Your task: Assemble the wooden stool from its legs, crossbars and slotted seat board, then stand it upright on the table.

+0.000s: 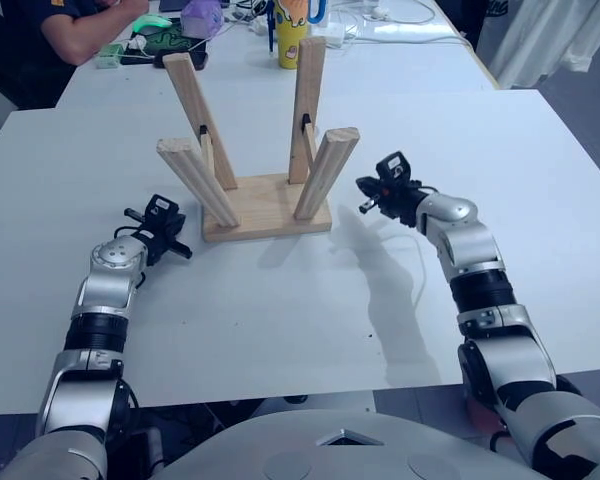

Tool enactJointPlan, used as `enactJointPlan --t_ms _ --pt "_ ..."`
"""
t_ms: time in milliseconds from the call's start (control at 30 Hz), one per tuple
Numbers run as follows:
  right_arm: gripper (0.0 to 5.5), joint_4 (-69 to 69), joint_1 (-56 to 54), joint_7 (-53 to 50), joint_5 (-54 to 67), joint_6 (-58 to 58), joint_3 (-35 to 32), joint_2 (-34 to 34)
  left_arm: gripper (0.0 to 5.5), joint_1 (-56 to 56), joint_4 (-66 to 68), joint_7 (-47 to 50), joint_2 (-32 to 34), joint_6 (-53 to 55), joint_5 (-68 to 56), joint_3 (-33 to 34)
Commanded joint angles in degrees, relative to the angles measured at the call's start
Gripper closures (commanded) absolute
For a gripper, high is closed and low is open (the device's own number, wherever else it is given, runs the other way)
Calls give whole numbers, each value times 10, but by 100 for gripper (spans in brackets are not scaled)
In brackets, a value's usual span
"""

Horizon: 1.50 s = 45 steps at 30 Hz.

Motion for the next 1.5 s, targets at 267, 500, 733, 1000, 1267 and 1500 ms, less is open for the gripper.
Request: enactJointPlan --t_ms 267,500,733,1000,1267,1500 --pt "550 -74 104 -33 -12 48 40 29 546 138 -143 31 -38 135 -20 -25" --pt "550 -13 67 -59 -20 10 26 30 546 124 -127 45 -44 130 -20 -29" --pt "550 -26 64 -18 -12 7 50 39 546 113 -127 38 -40 127 -21 -40" --pt "550 -69 72 -12 -4 24 60 56 546 112 -158 20 -35 127 -28 -58" --pt "550 -176 71 2 20 72 50 58 546 83 -285 26 -36 185 -50 -53" --pt "550 -224 77 7 26 103 48 50 546 70 -358 34 -32 234 -58 -28"
